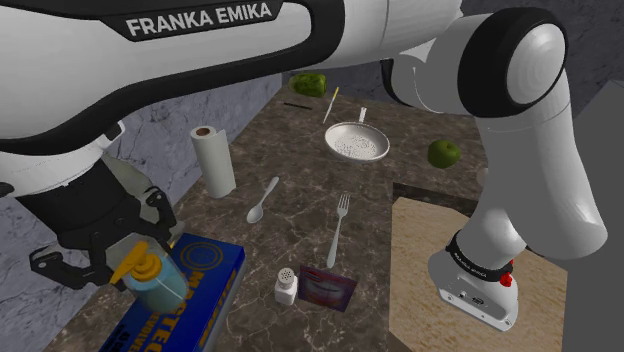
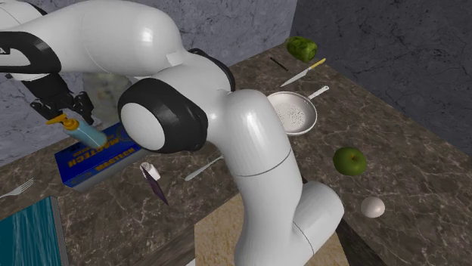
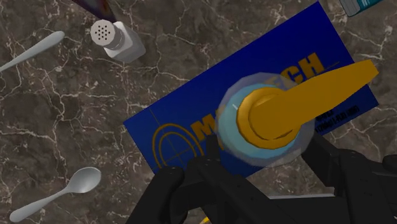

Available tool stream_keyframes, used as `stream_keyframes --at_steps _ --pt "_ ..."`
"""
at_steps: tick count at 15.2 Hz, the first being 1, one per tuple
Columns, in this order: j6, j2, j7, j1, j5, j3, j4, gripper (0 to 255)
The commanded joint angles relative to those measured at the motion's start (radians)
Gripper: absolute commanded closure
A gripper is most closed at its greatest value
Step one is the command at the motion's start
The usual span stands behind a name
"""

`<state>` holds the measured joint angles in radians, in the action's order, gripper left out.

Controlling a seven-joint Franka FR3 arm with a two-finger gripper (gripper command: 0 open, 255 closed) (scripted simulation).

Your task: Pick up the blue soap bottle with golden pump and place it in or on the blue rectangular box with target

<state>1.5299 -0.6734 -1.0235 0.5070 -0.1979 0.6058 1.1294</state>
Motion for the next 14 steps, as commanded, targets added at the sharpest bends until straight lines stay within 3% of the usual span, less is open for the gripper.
stream_keyframes --at_steps 1,6,7,12,14 --pt "0.003 -0.003 0.0 0.001 -0.001 -0.001 -0.001 255" --pt "0.003 -0.003 0.0 0.001 -0.001 -0.001 -0.001 255" --pt "0.003 -0.003 0.0 0.001 -0.001 -0.001 -0.001 0" --pt "0.003 -0.003 0.0 0.001 -0.001 -0.001 -0.001 0" --pt "-0.09 -0.038 0.004 0.034 -0.013 -0.008 -0.134 0"
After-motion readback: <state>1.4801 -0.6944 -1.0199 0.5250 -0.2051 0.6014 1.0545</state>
